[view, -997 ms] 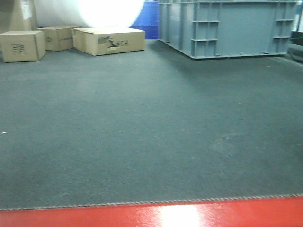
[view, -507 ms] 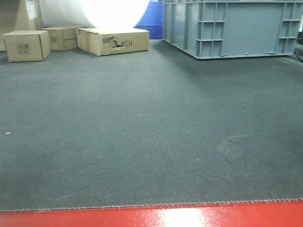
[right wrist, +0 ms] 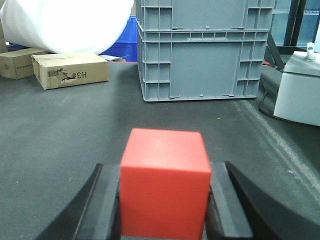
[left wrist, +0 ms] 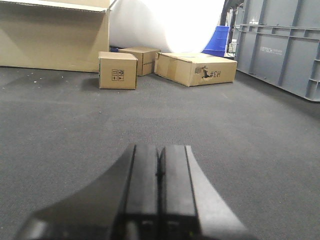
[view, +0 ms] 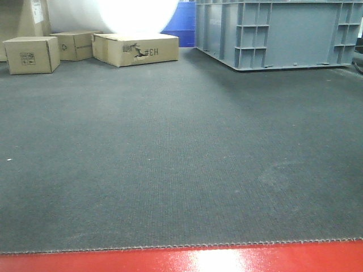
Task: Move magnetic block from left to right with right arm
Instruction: 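Turn the base to face the mat near the cardboard boxes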
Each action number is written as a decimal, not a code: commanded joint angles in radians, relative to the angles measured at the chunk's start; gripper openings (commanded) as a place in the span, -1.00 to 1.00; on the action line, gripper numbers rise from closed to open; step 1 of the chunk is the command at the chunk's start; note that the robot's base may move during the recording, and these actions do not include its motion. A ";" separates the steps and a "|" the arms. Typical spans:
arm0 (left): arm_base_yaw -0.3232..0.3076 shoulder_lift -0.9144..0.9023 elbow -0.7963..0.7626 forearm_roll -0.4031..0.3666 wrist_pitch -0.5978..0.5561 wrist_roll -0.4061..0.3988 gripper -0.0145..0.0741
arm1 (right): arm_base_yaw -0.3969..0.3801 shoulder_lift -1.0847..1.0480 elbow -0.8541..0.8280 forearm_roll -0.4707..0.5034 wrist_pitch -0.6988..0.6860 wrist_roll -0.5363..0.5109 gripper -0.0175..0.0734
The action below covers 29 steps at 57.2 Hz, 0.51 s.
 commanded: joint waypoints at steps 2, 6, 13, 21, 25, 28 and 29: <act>-0.004 -0.005 0.008 -0.005 -0.090 -0.002 -0.96 | -0.008 0.015 -0.032 -0.010 -0.085 -0.005 0.03; -0.004 -0.005 0.008 -0.005 -0.090 -0.002 -0.96 | -0.008 0.015 -0.032 -0.010 -0.085 -0.005 0.03; -0.004 -0.005 0.008 -0.005 -0.090 -0.002 -0.96 | -0.008 0.015 -0.032 -0.010 -0.085 -0.005 0.03; -0.004 -0.005 0.008 -0.005 -0.090 -0.002 -0.96 | -0.008 0.015 -0.032 -0.010 -0.084 -0.005 0.03; -0.004 -0.005 0.008 -0.005 -0.090 -0.002 -0.96 | -0.008 0.015 -0.032 -0.010 -0.083 -0.005 0.03; -0.004 -0.005 0.008 -0.005 -0.090 -0.002 -0.96 | -0.008 0.015 -0.032 -0.010 -0.076 -0.005 0.03; -0.004 -0.005 0.008 -0.005 -0.090 -0.002 -0.96 | -0.008 0.015 -0.032 -0.010 -0.073 -0.005 0.03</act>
